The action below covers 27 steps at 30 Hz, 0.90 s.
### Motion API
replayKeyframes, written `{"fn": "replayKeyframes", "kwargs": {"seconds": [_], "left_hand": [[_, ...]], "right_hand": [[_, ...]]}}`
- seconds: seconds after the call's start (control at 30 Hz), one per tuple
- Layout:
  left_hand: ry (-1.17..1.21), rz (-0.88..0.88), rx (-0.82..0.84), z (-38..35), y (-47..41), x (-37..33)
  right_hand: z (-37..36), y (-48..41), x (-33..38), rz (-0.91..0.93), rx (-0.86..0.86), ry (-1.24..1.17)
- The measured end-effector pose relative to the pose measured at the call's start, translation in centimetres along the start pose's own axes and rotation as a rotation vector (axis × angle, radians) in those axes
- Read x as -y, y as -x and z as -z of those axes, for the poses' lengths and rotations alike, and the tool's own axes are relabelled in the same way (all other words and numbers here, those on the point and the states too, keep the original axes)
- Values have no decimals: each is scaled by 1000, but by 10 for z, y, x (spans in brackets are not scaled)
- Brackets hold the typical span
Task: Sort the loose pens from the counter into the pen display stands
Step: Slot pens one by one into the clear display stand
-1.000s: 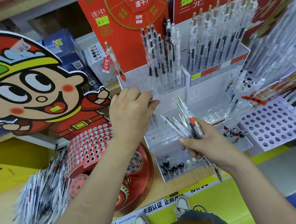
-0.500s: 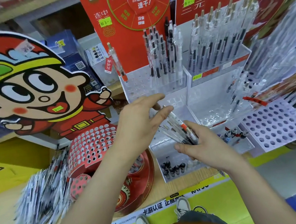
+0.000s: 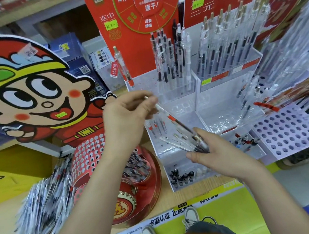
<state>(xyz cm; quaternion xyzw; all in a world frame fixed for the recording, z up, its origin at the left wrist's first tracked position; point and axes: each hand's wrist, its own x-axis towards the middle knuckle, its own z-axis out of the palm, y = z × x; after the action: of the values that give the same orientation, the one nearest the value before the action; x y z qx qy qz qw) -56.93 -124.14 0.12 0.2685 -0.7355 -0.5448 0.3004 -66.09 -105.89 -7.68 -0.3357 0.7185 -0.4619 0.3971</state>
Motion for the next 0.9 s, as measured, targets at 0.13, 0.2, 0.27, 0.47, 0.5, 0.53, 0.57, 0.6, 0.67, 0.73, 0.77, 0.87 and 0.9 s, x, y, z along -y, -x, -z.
{"fn": "replayKeyframes", "kwargs": {"seconds": [0.13,0.2,0.27,0.47,0.5,0.53,0.57,0.6,0.67,0.73,0.77,0.87,0.9], "left_hand": [[-149,-179,-144,17,-8,-7],[-282,-241,-110,15,-8,-2],[-422,-330,-77,8,-8,7],[-715,-596,-30,-8,-12,25],[-748,-623,-18,-10,-14,26],[-777,-641,-11,-11,-15,26],[-806,-657,-14,-11,-17,26],[-834,-676,-22,-11,-19,25],[-870,-710,-23,-9,-20,24],[-870,-717,17,-9,-20,27],[-879,-717,41,-10,-20,29],[-931,-733,81,-16,-20,35],[-947,-750,88,-18,-22,36]], "right_hand": [[18,8,-13,-86,-83,-60],[27,9,-18,-103,-177,-70],[33,9,-18,-91,-220,-84],[29,10,-18,-73,-251,-78],[27,11,-18,-74,-252,-81],[26,11,-18,-74,-260,-85],[25,11,-18,-73,-269,-89],[25,11,-18,-73,-269,-90],[25,11,-18,-65,-248,-84],[27,10,-19,-64,-233,-67],[28,10,-19,-64,-231,-61],[28,9,-16,-51,-225,-81],[28,8,-15,-47,-221,-94]]}}
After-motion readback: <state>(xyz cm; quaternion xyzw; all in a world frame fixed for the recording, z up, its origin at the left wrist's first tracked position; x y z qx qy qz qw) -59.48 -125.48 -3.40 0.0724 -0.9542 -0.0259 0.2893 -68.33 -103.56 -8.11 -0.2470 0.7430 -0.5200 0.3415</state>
